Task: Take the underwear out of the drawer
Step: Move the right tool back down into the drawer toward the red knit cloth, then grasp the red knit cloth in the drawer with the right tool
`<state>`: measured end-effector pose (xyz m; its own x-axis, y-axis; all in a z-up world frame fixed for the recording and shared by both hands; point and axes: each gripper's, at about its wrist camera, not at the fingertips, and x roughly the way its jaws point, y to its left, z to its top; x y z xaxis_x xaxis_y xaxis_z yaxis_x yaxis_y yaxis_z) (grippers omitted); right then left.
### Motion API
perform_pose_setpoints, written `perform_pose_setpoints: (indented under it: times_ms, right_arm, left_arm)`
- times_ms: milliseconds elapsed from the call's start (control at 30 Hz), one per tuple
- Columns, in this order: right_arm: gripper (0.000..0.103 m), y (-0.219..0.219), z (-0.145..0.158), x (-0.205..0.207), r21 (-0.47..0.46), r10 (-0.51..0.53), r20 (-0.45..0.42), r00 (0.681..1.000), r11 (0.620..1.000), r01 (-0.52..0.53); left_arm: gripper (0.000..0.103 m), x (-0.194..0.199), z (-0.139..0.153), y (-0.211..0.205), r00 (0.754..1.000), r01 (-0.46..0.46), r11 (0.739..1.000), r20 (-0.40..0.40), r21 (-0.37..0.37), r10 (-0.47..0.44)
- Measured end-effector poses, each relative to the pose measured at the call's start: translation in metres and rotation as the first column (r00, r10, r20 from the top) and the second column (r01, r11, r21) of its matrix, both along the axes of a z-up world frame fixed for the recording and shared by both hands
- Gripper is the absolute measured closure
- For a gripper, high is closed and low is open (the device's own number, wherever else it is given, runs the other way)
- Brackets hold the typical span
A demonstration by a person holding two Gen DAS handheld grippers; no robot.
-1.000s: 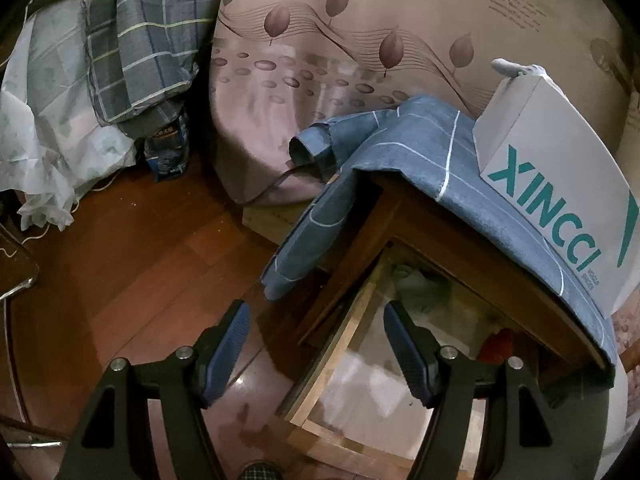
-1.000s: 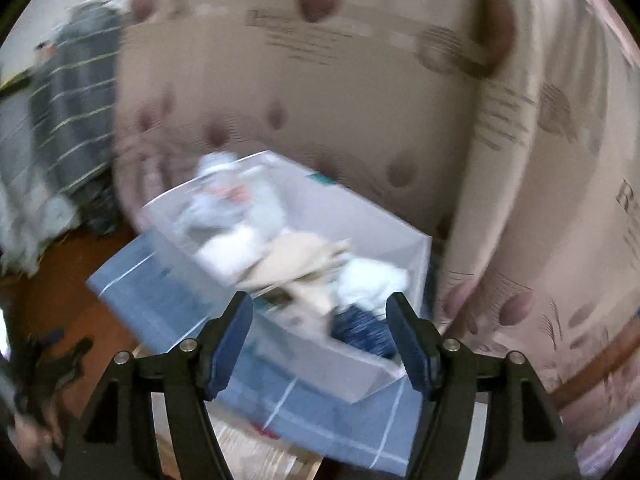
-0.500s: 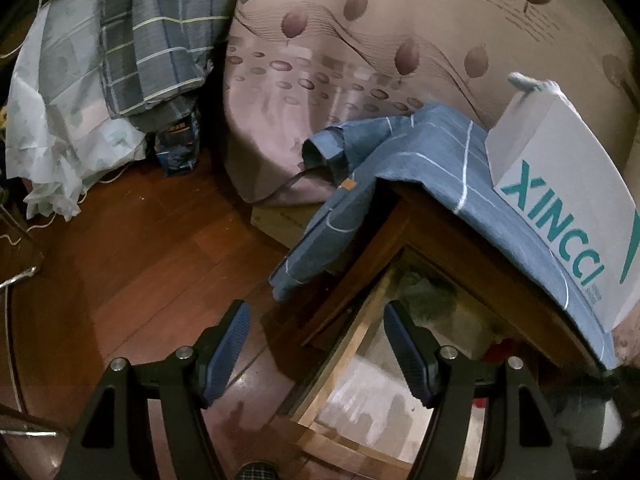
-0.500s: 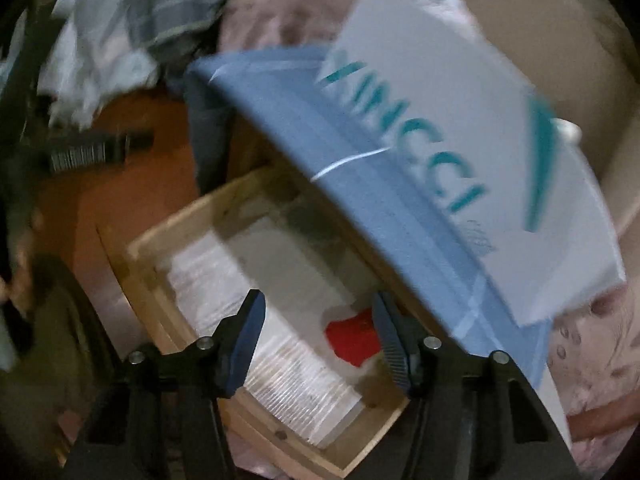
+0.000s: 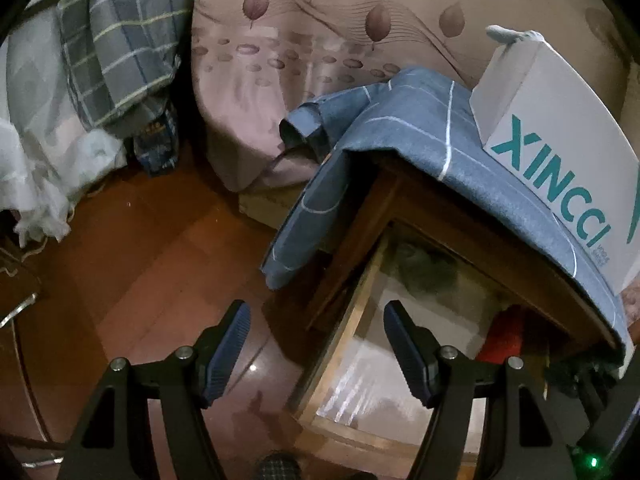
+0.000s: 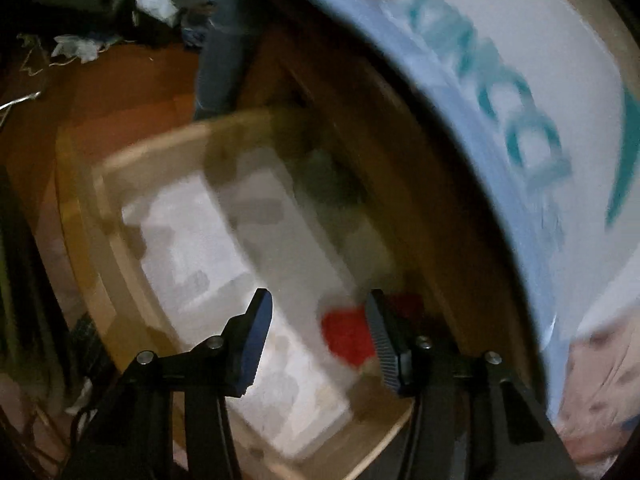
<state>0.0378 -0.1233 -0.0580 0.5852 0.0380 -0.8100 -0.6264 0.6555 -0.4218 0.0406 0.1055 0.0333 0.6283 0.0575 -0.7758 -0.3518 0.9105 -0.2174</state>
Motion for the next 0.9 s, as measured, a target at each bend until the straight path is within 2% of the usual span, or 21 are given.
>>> perform_pose_setpoints:
  times_ms: [100,167,200,300,400,500,533,667,733,800,900]
  right_arm:
    - [0.057,-0.044,-0.017,0.016,0.058,-0.133,-0.138,0.982,0.988,0.142]
    - [0.057,-0.068,-0.021,0.033,0.132,-0.211,-0.276,0.938,0.958,0.255]
    - [0.057,-0.074,-0.022,0.039,0.146,-0.239,-0.305,0.922,0.945,0.293]
    - [0.056,-0.092,-0.027,0.057,0.199,-0.332,-0.443,0.833,0.869,0.452]
    - [0.053,-0.102,-0.030,0.064,0.236,-0.414,-0.551,0.725,0.755,0.611]
    - [0.053,-0.105,-0.028,0.063,0.266,-0.499,-0.572,0.651,0.638,0.723]
    - [0.053,-0.107,-0.028,0.062,0.295,-0.524,-0.579,0.625,0.580,0.759]
    - [0.048,-0.108,-0.037,0.066,0.370,-0.605,-0.582,0.543,0.397,0.840]
    - [0.048,-0.104,-0.043,0.071,0.371,-0.618,-0.591,0.518,0.363,0.855]
    - [0.048,-0.098,-0.045,0.075,0.362,-0.621,-0.589,0.518,0.371,0.856]
    - [0.048,-0.100,-0.043,0.077,0.380,-0.649,-0.572,0.502,0.333,0.863]
  left_arm:
    - [0.032,-0.003,-0.002,0.002,1.000,-0.030,1.000,0.006,0.003,0.030]
    - [0.032,-0.003,-0.006,0.006,0.999,-0.047,0.999,-0.001,-0.016,0.047]
    - [0.032,-0.002,-0.008,0.008,0.998,-0.057,0.998,-0.008,-0.022,0.056]
    - [0.032,-0.003,-0.010,0.012,0.997,-0.073,0.997,-0.009,-0.040,0.072]
    - [0.032,-0.003,-0.009,0.010,0.998,-0.064,0.998,-0.002,-0.025,0.064]
    - [0.032,-0.004,-0.007,0.009,0.998,-0.055,0.998,0.010,-0.019,0.055]
    - [0.032,-0.005,-0.007,0.009,0.999,-0.052,0.998,0.011,-0.020,0.052]
    - [0.032,-0.005,-0.007,0.010,0.998,-0.053,0.998,0.016,-0.030,0.054]
    - [0.032,-0.005,-0.008,0.012,0.998,-0.059,0.997,0.016,-0.042,0.059]
    - [0.032,-0.005,-0.009,0.014,0.998,-0.061,0.997,0.016,-0.053,0.062]
    - [0.032,-0.005,-0.010,0.018,0.998,-0.066,0.995,0.017,-0.073,0.067]
